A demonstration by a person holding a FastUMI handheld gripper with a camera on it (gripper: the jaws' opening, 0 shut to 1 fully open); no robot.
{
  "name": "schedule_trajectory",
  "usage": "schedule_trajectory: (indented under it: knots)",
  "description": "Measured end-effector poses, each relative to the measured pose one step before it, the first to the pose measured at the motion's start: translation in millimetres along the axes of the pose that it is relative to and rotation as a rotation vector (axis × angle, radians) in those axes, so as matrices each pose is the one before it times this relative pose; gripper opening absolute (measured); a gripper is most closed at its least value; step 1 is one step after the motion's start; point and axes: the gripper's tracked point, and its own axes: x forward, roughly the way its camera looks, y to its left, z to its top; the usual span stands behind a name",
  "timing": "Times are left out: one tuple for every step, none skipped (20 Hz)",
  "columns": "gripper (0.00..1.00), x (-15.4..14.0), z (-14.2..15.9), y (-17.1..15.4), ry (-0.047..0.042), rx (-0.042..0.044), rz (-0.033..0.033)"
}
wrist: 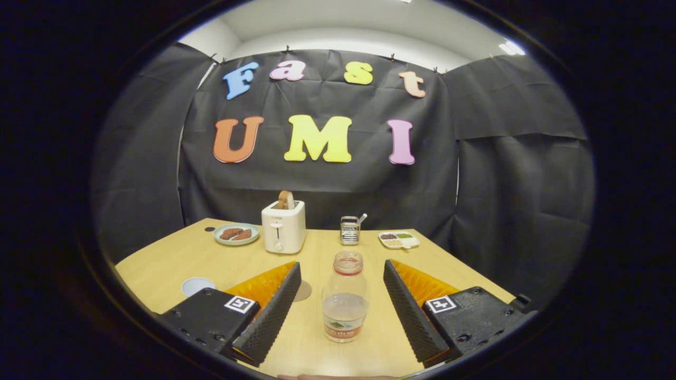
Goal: Take the bottle from table, then pour the juice into the cup, finally place the bottle on the coaster
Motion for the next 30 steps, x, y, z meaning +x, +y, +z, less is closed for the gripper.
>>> schedule_trajectory:
  knots:
    - [1.0,4.59,-5.48,-3.27,0.00147,0.00861,-0.01613]
    - [1.0,4.26,-4.91,-5.1,0.00163,0.01064,-0.01948]
    - [1.0,3.83,-4.63,-1.05,0.00167,0.00742,-0.01154]
    - [1.0,4.63,-8.04,1.58,0.01056,-0.00061,-0.00619]
    - [1.0,4.07,-7.56,1.14,0.01399,-0.00572,-0.00141]
    - [1.0,3.01,-5.66,-0.4,0.00995,-0.00537,-0.00329]
    - [1.0,3.58,-5.24,0.38,0.00905,-0.00456,-0.00128]
    - [1.0,2.61,-4.7,1.21,0.00849,-0.00405,0.00059]
    - [1.0,3.01,-4.78,1.22,0.00947,-0.00328,-0.00156]
    - [1.0,2.12,-3.89,1.54,0.00631,-0.00334,0.00094]
    - [1.0,2.68,-3.22,1.53,0.00543,-0.00344,-0.00069]
    - [1.0,1.66,-3.61,1.07,0.00564,-0.0047,-0.00056]
    - [1.0,1.16,-2.81,0.11,0.00268,-0.00387,-0.002]
    - [1.0,1.02,-2.01,-0.59,0.0001,-0.00492,-0.00263]
    - [1.0,0.4,-2.73,-0.24,0.00289,-0.00589,-0.00427]
    - [1.0,1.92,-3.45,-2.01,0.00114,-0.00571,-0.00663]
    - [1.0,0.21,-1.48,-1.97,0.00064,-0.00239,-0.00887]
    - [0.99,0.65,-2.5,1.04,0.00104,0.00176,0.00358]
    - [0.97,0.99,-1.68,1.23,0.00427,0.00279,0.0]
    - [0.97,1.16,-2.02,-0.27,0.00276,0.00276,0.00158]
    - [0.95,1.46,-0.84,0.15,-0.00157,0.00058,-0.00185]
    - [0.94,0.87,-1.26,0.05,-0.00003,0.0019,-0.00318]
    - [0.92,0.42,-0.92,-1.45,0.00166,0.00936,-0.00508]
    - [0.91,0.65,-1.99,-1.69,0.00064,0.01591,-0.00337]
    - [0.9,0.55,0.7,-0.99,-0.00272,0.01534,-0.00464]
    - [0.88,0.38,-0.14,0.67,-0.00042,0.00192,-0.00038]
    - [0.86,0.4,-0.09,2.15,-0.00022,-0.01264,0.00495]
    - [0.84,0.2,0.6,1.96,-0.00323,-0.01111,0.00377]
    - [0.83,-0.29,0.43,0.76,-0.00393,-0.01031,0.00069]
    - [0.81,-1.21,0.24,-0.18,-0.00415,-0.00845,-0.0014]
